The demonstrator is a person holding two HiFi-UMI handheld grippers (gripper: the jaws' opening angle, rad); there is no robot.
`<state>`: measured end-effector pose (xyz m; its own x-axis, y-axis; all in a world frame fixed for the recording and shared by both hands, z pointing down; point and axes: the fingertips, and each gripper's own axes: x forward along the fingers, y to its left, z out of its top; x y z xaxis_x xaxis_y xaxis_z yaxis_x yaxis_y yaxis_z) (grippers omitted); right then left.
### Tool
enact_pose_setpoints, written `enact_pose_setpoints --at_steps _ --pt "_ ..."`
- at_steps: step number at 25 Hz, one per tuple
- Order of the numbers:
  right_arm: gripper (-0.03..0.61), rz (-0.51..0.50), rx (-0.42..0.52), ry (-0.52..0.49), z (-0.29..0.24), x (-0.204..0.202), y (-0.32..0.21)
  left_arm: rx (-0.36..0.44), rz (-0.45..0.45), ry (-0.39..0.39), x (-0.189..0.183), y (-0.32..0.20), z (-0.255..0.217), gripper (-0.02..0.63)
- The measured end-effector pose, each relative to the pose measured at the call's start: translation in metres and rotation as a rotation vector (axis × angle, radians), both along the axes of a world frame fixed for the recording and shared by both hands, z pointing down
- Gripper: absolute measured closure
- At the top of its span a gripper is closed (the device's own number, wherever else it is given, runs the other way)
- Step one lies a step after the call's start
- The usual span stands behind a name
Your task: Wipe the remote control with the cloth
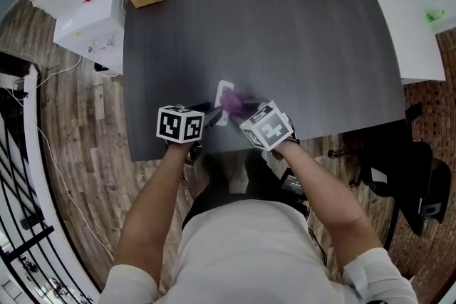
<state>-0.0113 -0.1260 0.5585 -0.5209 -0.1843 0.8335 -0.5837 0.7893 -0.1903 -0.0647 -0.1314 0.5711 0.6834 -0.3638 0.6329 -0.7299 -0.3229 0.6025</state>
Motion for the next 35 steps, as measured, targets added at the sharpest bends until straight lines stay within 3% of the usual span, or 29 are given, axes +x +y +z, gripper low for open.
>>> enact_pose_setpoints --at_steps 3,5,8,11,15,17,21,25,29,32,34,35 --pt "0.446 0.076 -0.048 -0.062 -0.002 0.001 -0.002 -0.064 0.024 0.066 0.015 0.003 0.003 0.456" --pt "0.446 0.126 -0.084 -0.114 -0.005 0.003 -0.003 -0.113 -0.021 0.128 0.016 0.001 0.003 0.497" --pt "0.446 0.157 -0.09 -0.175 -0.015 0.012 -0.005 -0.193 -0.117 0.283 0.014 0.001 -0.001 0.515" --pt "0.446 0.193 0.023 -0.215 -0.045 0.027 -0.026 -0.228 -0.207 0.483 0.01 0.005 -0.016 0.517" --pt "0.446 0.206 0.198 -0.155 -0.07 0.036 -0.075 -0.244 -0.36 0.833 0.003 0.001 -0.051 0.518" --pt "0.446 0.165 0.237 -0.138 -0.076 0.027 -0.088 -0.224 -0.386 0.917 0.004 0.0 -0.065 0.518" --pt "0.446 0.022 0.257 -0.174 -0.088 -0.002 -0.065 -0.193 -0.392 0.933 0.003 -0.003 -0.074 0.52" --pt "0.446 0.031 0.176 -0.259 -0.087 -0.012 -0.025 -0.165 -0.445 0.94 -0.013 -0.012 -0.077 0.52" --pt "0.448 0.018 0.11 -0.28 -0.081 -0.012 0.01 -0.138 -0.459 0.882 -0.019 -0.016 -0.074 0.52" --pt "0.448 -0.07 0.064 -0.263 -0.075 -0.014 0.04 -0.093 -0.427 0.764 -0.019 -0.016 -0.07 0.522" --pt "0.448 -0.154 0.025 -0.265 -0.073 -0.015 0.061 -0.016 -0.364 0.598 -0.02 -0.017 -0.065 0.522" --pt "0.447 -0.18 0.01 -0.267 -0.073 -0.013 0.069 0.034 -0.313 0.475 -0.02 -0.016 -0.061 0.521"
